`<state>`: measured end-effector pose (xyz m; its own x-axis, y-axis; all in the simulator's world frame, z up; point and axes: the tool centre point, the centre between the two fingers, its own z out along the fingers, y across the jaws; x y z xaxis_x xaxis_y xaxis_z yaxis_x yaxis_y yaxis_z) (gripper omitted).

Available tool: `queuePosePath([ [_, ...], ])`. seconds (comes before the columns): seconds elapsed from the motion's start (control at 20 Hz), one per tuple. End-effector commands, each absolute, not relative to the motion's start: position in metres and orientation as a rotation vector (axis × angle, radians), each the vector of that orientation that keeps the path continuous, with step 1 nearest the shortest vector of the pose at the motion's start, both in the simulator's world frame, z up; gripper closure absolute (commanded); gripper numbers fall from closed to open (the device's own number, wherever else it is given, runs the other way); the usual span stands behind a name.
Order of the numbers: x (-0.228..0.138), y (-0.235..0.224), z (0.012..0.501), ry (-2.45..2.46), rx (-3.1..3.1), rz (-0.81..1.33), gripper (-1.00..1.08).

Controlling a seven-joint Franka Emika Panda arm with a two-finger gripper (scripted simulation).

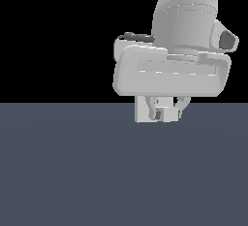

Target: Plug the charger into the wall socket.

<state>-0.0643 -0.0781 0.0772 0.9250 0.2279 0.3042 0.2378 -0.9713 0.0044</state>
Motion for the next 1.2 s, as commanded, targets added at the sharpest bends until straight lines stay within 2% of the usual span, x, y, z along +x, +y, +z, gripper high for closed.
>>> queuePosePath([
  [0.0,-0.062,-0.085,0.085,-0.393,-3.044,-0.475,1.08],
  [0.45,-0.057,-0.1,0.099,-0.435,-3.031,-0.472,1.08],
  [1.15,-0.046,-0.097,0.1,-0.437,-3.031,-0.471,1.08],
])
